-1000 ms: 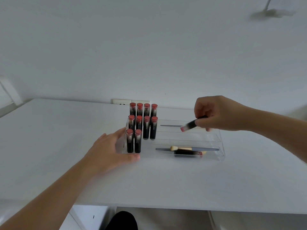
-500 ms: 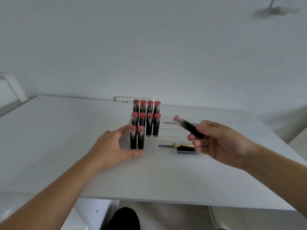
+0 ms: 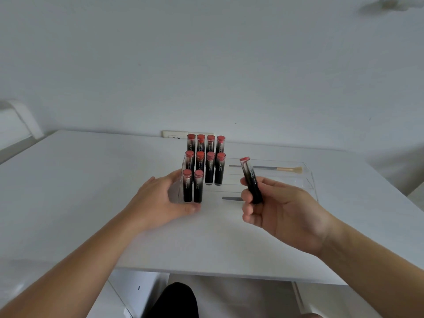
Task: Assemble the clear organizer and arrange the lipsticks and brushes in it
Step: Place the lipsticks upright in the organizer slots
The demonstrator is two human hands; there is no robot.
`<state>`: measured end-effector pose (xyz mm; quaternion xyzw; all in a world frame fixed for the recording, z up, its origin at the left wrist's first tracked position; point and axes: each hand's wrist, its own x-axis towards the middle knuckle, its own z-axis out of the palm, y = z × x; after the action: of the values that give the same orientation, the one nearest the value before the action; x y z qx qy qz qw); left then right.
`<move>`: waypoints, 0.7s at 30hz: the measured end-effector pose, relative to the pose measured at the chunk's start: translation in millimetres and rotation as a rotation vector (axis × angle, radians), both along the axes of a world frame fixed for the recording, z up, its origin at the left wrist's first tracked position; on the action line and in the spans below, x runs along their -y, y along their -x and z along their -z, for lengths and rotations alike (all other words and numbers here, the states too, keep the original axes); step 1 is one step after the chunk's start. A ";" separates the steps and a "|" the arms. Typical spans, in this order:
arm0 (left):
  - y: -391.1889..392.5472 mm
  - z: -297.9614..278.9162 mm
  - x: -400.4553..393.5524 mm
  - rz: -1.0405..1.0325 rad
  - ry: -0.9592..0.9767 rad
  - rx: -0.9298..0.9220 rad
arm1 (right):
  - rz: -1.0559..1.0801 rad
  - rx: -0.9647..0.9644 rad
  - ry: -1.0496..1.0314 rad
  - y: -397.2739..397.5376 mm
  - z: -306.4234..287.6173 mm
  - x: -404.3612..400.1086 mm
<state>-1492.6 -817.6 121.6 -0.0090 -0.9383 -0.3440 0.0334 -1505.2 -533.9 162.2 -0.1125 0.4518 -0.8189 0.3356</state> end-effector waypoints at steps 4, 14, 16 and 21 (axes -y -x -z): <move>-1.6 -1.3 -1.0 0.022 -0.018 -0.026 | 0.094 0.027 0.028 -3.0 6.3 10.0; -1.4 -2.0 -1.2 0.027 -0.026 -0.027 | 0.429 -0.573 -0.398 -6.5 7.6 6.4; -0.9 -0.8 -0.6 0.025 -0.021 -0.027 | 0.511 -0.680 -0.524 -4.6 7.6 9.4; -0.5 0.2 -0.4 0.008 -0.010 -0.028 | 0.495 -0.882 -0.699 -5.5 13.2 29.5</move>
<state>-1492.0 -817.2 121.4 -0.0177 -0.9360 -0.3485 0.0452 -1499.6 -563.4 149.0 -0.2157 0.8026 -0.5522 -0.0659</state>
